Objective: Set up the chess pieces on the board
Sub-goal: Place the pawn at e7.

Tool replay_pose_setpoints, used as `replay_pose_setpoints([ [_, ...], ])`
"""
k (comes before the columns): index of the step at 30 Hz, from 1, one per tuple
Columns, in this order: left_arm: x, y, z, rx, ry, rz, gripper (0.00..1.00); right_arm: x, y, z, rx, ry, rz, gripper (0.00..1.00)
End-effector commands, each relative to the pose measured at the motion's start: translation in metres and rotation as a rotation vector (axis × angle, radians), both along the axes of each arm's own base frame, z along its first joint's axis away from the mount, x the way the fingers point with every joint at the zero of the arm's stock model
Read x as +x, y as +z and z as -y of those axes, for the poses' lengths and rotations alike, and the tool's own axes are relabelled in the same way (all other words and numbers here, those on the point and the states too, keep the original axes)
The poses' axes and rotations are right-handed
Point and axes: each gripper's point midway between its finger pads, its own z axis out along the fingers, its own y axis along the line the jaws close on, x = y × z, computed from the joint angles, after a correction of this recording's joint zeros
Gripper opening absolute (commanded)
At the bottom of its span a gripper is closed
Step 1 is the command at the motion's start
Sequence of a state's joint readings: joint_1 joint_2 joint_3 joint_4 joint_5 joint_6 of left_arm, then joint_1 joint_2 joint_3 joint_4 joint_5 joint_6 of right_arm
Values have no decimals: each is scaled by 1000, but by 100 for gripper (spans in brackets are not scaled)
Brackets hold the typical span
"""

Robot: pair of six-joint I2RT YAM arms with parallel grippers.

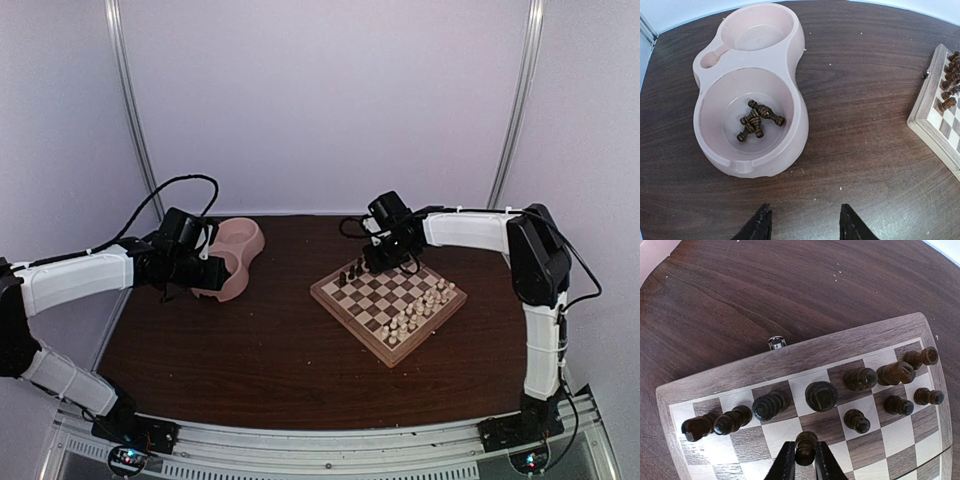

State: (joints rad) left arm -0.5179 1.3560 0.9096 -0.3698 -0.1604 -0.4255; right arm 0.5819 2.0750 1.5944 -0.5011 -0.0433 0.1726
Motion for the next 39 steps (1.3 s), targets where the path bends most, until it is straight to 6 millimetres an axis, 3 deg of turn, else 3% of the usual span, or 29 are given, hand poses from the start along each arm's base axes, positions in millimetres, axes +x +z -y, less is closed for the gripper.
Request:
replay_pose_setpoints([
  [1,4,7,-1,-15,0,32,47,13,0,1,-22,-12,35,16],
  [26,7,2,1,-12,1,18,47,23,-11,8,-77,-25,45,18],
  [29,7,2,2,-12,1,18,47,23,-11,8,-76,-23,44,26],
  [34,8,3,2,-11,1,16,47,23,-1,7,-62,-21,55,32],
  [39,7,6,2,-13,1,16,47,19,23,5,-36,-9,80,34],
])
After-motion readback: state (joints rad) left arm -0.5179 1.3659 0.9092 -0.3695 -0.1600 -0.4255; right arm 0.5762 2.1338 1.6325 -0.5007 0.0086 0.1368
